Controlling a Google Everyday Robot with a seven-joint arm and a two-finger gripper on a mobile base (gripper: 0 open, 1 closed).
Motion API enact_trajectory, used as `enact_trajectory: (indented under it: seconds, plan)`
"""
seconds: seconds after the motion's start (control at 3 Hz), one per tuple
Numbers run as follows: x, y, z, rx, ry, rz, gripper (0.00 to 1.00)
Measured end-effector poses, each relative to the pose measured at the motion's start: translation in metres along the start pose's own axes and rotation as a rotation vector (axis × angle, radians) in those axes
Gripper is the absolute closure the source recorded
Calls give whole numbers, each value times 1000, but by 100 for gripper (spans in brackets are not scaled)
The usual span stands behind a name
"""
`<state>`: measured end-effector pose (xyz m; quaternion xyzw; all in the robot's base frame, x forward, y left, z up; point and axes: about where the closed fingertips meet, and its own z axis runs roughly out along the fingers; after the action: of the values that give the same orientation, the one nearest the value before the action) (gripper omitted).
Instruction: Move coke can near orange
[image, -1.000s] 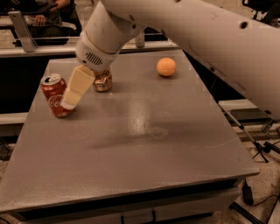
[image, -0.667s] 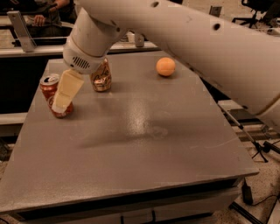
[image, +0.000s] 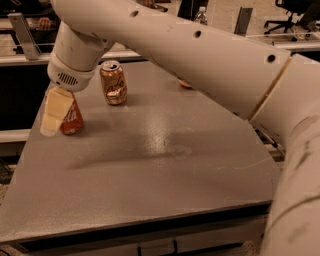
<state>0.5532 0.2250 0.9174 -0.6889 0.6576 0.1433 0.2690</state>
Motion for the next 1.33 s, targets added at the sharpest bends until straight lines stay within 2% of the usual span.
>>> enact_trajectory:
  seconds: [0.33,0.67,1.0,1.33]
  plan:
    - [-6,-1,14,-17,6,-9,0]
    - [0,-8,23,-23,14,-6,18]
    - [11,-15,25,-21,20,3,42]
    - [14,-20,13,-13,12,7,64]
